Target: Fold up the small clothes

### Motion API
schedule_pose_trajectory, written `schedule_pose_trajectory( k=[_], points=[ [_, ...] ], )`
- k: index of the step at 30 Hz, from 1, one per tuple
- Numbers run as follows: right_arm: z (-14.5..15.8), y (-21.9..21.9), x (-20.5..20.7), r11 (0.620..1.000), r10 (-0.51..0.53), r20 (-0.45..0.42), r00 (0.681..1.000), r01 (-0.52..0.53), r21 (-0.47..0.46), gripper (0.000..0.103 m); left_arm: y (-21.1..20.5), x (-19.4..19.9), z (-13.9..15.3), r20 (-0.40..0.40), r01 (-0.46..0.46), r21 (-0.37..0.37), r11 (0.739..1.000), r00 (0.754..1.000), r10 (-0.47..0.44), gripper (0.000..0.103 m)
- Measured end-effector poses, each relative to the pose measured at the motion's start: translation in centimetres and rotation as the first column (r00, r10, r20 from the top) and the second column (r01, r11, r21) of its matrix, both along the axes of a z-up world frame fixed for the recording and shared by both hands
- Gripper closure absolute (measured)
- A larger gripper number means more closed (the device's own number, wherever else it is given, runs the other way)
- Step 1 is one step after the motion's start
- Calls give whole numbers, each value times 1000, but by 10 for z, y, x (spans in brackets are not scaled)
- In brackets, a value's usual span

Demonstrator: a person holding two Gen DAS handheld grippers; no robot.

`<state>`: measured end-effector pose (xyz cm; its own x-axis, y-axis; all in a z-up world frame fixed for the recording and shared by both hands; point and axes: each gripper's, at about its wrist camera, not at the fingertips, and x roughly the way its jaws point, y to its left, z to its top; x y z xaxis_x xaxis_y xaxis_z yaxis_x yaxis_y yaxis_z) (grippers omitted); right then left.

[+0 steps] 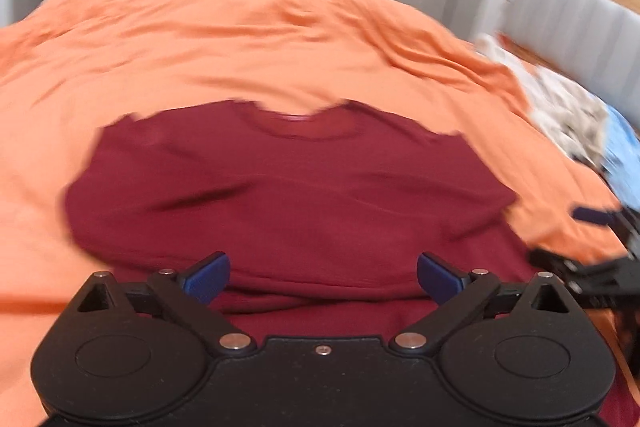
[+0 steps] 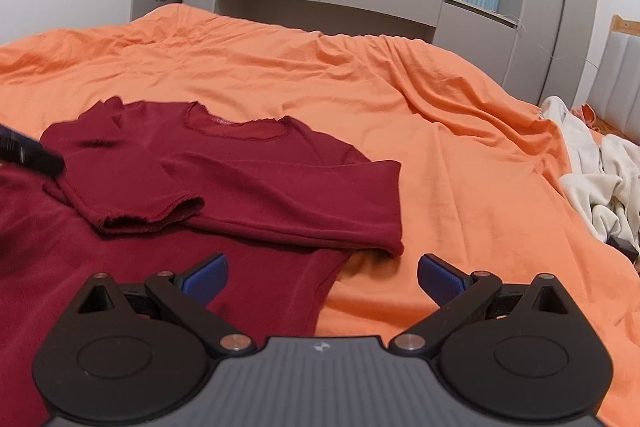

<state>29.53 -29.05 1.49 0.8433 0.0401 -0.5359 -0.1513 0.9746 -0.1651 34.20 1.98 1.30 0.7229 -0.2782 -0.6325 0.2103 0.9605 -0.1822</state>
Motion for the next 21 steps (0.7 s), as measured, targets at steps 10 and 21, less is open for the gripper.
schedule_pose_trajectory(
  k=[10,21],
  points=[
    [-11,14,-3,997,38,-4,999,-38,-72,0,113,19,4,-11,-405,-18,914,914,405,1],
    [-8,28,11,990,93,32,995,-89,-105,0,176,58,-24,-93,-520,-114,846,854,512,1]
  ],
)
